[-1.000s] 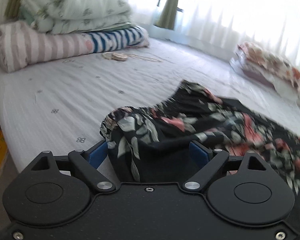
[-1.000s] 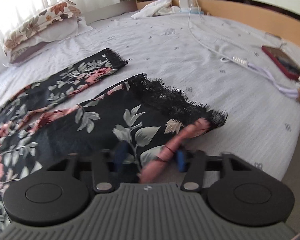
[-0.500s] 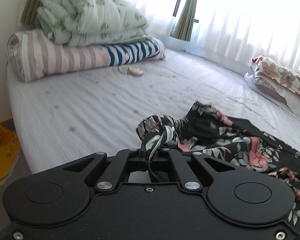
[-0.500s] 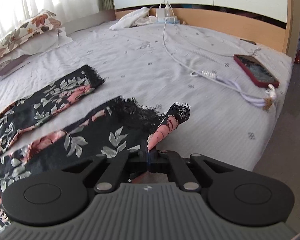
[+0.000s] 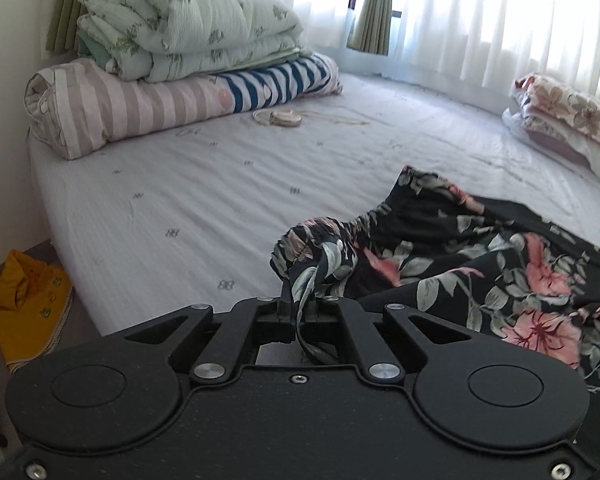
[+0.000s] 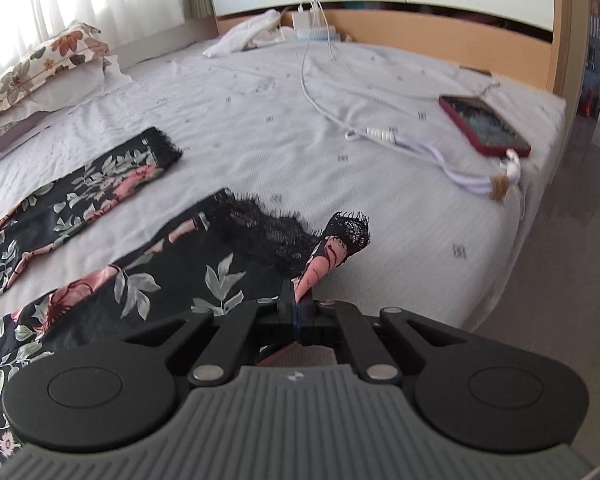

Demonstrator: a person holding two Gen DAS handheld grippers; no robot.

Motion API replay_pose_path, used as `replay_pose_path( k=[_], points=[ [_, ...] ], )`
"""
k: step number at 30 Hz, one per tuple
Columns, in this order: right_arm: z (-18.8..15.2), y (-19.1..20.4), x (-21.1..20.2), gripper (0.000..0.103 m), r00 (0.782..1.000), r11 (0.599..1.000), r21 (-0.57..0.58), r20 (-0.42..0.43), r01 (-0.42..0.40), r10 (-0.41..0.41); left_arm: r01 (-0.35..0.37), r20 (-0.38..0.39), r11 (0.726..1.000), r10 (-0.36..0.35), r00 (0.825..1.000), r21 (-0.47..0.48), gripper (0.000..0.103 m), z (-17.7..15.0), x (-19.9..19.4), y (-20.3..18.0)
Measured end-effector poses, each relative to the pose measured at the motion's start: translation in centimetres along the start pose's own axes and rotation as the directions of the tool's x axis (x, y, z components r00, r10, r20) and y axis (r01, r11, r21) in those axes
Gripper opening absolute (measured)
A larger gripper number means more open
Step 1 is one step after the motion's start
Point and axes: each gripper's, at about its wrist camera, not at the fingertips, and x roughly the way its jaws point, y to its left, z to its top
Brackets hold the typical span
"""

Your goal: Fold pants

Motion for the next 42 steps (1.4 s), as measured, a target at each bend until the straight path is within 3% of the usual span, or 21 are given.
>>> replay_pose_path(
  k=[4, 5, 8, 13, 18, 22, 26, 31, 37, 39, 42],
  points=[
    [-0.6, 0.2, 0.9, 0.007, 0.999, 1.000, -0.007, -0.039, 0.002, -0.002, -0.042, -0.026, 0.999, 0.043, 0.999, 0.031, 0.013, -0.4, 1.0, -0.5],
    [-0.7, 0.1, 1.0, 0.024, 0.999, 1.000, -0.004, -0.045, 0.000, 0.000, -0.053, -0.036, 0.998, 0.054, 0.998, 0.034, 0.015, -0.5, 1.3, -0.6],
    [-0.6, 0.0, 0.7, 0.049, 0.999, 1.000, 0.002, -0.048, -0.019, 0.019, -0.060, -0.054, 0.998, 0.060, 0.997, 0.001, 0.054, -0.4, 1.5, 0.0],
    [0.3, 0.8, -1.3, 0.061, 0.999, 0.998, -0.056, -0.016, -0.035, 0.034, -0.036, -0.013, 0.999, 0.036, 0.999, -0.011, 0.070, 0.5, 0.3, 0.3],
    [1.5, 2.6, -4.2, 0.071, 0.996, 0.991, -0.114, 0.038, -0.075, 0.080, 0.016, 0.072, 0.999, -0.019, 0.997, 0.038, 0.075, 1.7, -2.2, -1.3],
    [1.9, 5.3, -6.1, 0.078, 0.981, 0.966, -0.188, 0.033, -0.180, 0.189, 0.164, 0.087, 0.982, -0.172, 0.981, 0.090, 0.062, 2.2, -4.3, -3.5],
    [0.6, 9.6, -7.0, 0.079, 0.954, 0.913, -0.286, -0.022, -0.291, 0.298, 0.351, 0.025, 0.918, -0.361, 0.932, 0.183, 0.045, 1.1, -6.2, -7.6],
    [-2.7, 15.7, -6.9, 0.075, 0.913, 0.818, -0.414, -0.106, -0.400, 0.394, 0.539, -0.118, 0.792, -0.529, 0.840, 0.287, 0.024, -2.2, -7.9, -13.8],
    [-6.3, 20.4, -4.9, 0.043, 0.887, 0.743, -0.486, -0.221, -0.460, 0.405, 0.667, -0.285, 0.650, -0.604, 0.744, 0.365, 0.015, -6.6, -8.1, -20.9],
    [-7.0, 21.5, -3.9, 0.040, 0.878, 0.734, -0.481, -0.264, -0.479, 0.400, 0.690, -0.334, 0.622, -0.605, 0.723, 0.369, 0.014, -7.8, -7.3, -23.0],
    [-7.4, 22.6, -1.9, 0.037, 0.874, 0.748, -0.455, -0.304, -0.483, 0.380, 0.701, -0.382, 0.612, -0.588, 0.713, 0.366, 0.013, -9.1, -5.7, -25.8]
  ],
)
